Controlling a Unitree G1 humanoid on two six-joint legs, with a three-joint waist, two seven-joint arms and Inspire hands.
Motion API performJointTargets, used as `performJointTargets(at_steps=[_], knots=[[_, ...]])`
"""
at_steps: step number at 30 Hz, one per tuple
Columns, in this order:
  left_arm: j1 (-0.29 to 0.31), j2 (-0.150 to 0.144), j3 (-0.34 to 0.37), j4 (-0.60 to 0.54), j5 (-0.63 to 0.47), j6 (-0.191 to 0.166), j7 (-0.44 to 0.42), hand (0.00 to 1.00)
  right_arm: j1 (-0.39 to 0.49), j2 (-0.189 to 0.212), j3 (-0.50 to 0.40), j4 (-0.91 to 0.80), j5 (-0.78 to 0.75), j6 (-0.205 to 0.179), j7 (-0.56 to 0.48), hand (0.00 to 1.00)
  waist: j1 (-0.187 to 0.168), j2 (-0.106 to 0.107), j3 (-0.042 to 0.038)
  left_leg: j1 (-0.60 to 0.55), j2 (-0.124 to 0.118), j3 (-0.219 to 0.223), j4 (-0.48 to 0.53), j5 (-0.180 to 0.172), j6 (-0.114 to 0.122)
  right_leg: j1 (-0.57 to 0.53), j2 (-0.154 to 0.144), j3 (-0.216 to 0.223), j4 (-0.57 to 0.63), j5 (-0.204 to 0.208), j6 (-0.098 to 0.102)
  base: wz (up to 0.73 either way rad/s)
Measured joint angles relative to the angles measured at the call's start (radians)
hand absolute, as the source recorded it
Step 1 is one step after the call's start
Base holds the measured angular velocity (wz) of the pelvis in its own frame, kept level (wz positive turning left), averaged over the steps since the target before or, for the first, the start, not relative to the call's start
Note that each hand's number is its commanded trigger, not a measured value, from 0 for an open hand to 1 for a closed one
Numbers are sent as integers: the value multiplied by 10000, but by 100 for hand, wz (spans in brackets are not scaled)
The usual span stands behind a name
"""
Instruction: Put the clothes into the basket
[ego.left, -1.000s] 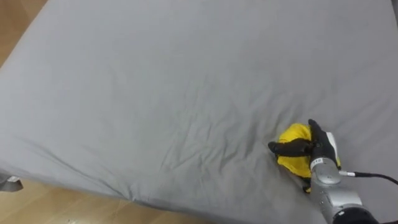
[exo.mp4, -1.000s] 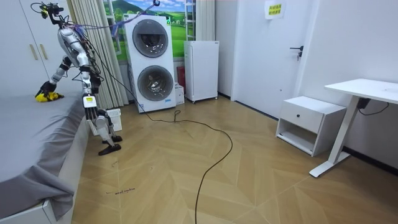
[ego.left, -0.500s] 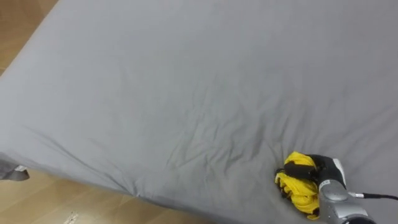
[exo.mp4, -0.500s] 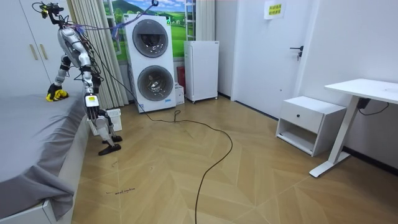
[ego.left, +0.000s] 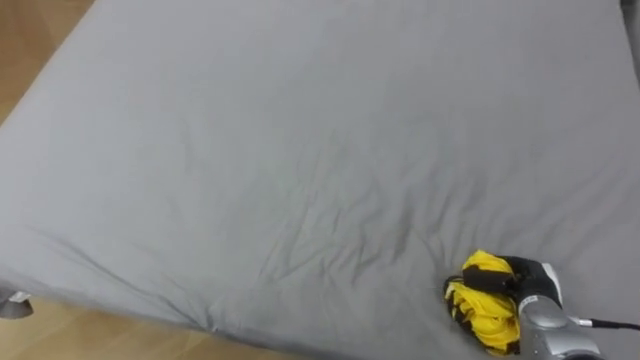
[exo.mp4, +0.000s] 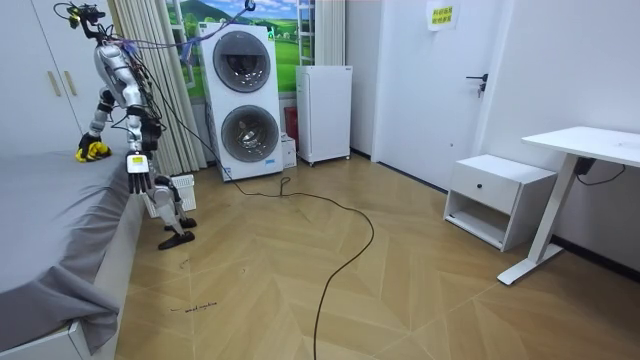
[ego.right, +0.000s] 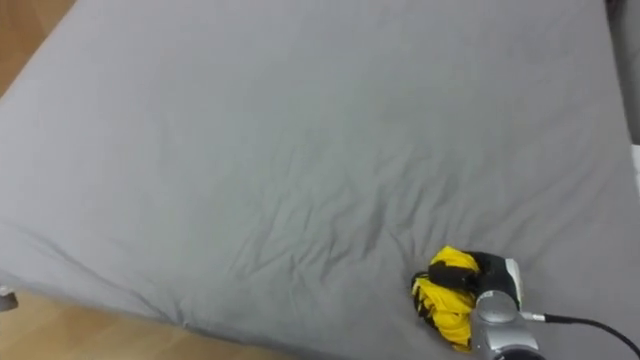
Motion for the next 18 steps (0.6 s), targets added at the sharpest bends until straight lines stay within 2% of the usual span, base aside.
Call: performJointTargets(at_steps=[3,5,7,8,9,11,12,14,18], knots=[[41,15,475,-45,30,3,-36,0,797,-155,-485,-1992,-10,103,4,100,-323,-63,-33,253,33,263,-52,-1,1,103,36,462,-71,42,67,-38],[205,35,708,-345,113,12,-205,0,1133,-329,-896,-2836,-285,96,-40,100,-462,-77,-65,662,73,705,-163,-2,2,303,51,855,-75,71,103,-48],[246,45,802,-415,109,106,-379,0,1341,-389,-1256,-3267,-396,105,-33,100,-636,-83,-89,962,140,979,-212,-4,4,492,52,1089,-81,82,121,-43],[282,48,941,-390,102,339,-428,0,1491,-402,-1465,-3578,-383,118,-34,100,-726,-77,-109,1076,143,1047,-221,-5,5,552,56,1205,-80,87,129,-32],[324,60,957,-391,105,411,-431,0,1582,-414,-1557,-3721,-393,118,-30,100,-817,-77,-113,1116,146,1107,-222,-6,5,564,62,1278,-77,90,132,-27],[613,90,1065,-425,128,484,-477,0,1978,-458,-1863,-4218,-401,203,23,100,-1039,-76,-128,1332,160,1403,-259,-6,5,587,79,1517,-75,97,134,-27],[646,90,1172,-427,177,508,-504,0,2103,-459,-1998,-4387,-401,208,38,100,-1038,-73,-129,1378,162,1523,-278,-5,5,588,85,1603,-83,97,134,-32],[800,121,1468,-429,484,691,-628,0,2402,-477,-2443,-4795,-373,205,65,100,-1264,-57,-132,1572,197,1618,-375,-5,4,656,110,1769,-82,97,134,-24],[1019,146,1528,-436,610,797,-665,0,2745,-521,-3002,-4850,103,206,-40,100,-1490,-72,-127,1690,214,1812,-396,-5,5,658,151,2074,-90,105,145,-20]])
